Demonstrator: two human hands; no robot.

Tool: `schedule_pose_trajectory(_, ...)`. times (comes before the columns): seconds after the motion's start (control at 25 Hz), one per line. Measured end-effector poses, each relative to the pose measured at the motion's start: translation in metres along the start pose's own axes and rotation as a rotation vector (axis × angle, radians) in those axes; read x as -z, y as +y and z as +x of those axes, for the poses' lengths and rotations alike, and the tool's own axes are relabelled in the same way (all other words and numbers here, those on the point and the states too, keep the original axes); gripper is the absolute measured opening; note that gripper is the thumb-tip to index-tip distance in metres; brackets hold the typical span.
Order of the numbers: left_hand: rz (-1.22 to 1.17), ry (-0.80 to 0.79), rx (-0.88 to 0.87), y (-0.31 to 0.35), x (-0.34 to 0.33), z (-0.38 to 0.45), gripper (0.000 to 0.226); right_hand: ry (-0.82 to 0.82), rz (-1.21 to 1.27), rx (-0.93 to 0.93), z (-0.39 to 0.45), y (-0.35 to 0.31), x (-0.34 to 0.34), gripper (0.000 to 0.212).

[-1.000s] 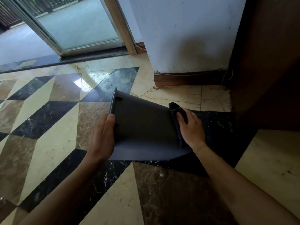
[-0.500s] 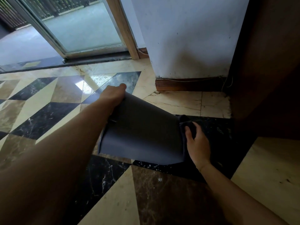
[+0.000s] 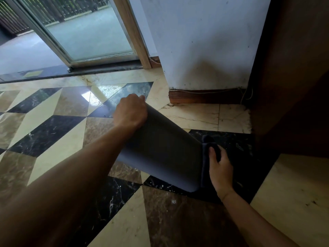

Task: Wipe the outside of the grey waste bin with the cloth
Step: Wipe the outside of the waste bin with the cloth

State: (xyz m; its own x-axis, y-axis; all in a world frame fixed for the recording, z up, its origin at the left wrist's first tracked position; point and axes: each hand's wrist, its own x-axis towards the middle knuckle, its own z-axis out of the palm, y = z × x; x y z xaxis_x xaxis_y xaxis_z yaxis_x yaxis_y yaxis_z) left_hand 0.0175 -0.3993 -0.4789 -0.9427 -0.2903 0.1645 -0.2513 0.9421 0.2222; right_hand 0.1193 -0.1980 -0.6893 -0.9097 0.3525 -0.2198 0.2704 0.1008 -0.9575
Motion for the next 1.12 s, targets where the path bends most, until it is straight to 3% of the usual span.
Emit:
schedule_pose_trajectory(0.12,-0.180,0.019,-0.239,-0.008,0.005,-0.040,0.029,0.019,0.059,-0.129,0.009,0.005,0.005,0.049)
schedule_pose_trajectory(0.2,-0.381,-0.088,-0.315,-0.028,0.009,-0.066,0.026,0.031,0.074,-0.188,0.010,0.008,0.007,0.049)
schedule_pose_trajectory(0.28,-0.556,-0.280,-0.284,-0.054,0.014,-0.081,0.022,0.057,0.067,-0.218,0.007,0.014,0.009,0.048)
schedule_pose_trajectory(0.36,-0.534,-0.392,-0.264,-0.072,0.012,-0.088,0.023,0.062,0.038,-0.236,0.003,0.022,0.011,0.049)
schedule_pose_trajectory(0.68,-0.394,-0.257,-0.049,-0.050,-0.014,-0.070,0.031,0.008,-0.072,-0.184,-0.005,0.024,0.009,0.049)
schedule_pose_trajectory(0.84,-0.404,-0.153,-0.081,-0.046,-0.022,-0.086,0.030,0.143,-0.174,0.037,-0.009,-0.002,0.022,0.047)
schedule_pose_trajectory(0.96,-0.400,-0.119,-0.062,-0.043,-0.027,-0.102,0.028,0.190,-0.019,0.351,-0.021,-0.056,0.016,0.043)
schedule_pose_trajectory(1.04,-0.412,-0.096,-0.069,-0.038,-0.030,-0.114,0.025,0.127,0.026,0.536,-0.040,-0.091,0.000,0.037)
schedule_pose_trajectory(1.12,-0.470,-0.111,-0.098,-0.032,-0.031,-0.125,0.025,-0.037,0.013,0.603,-0.063,-0.108,-0.021,0.040)
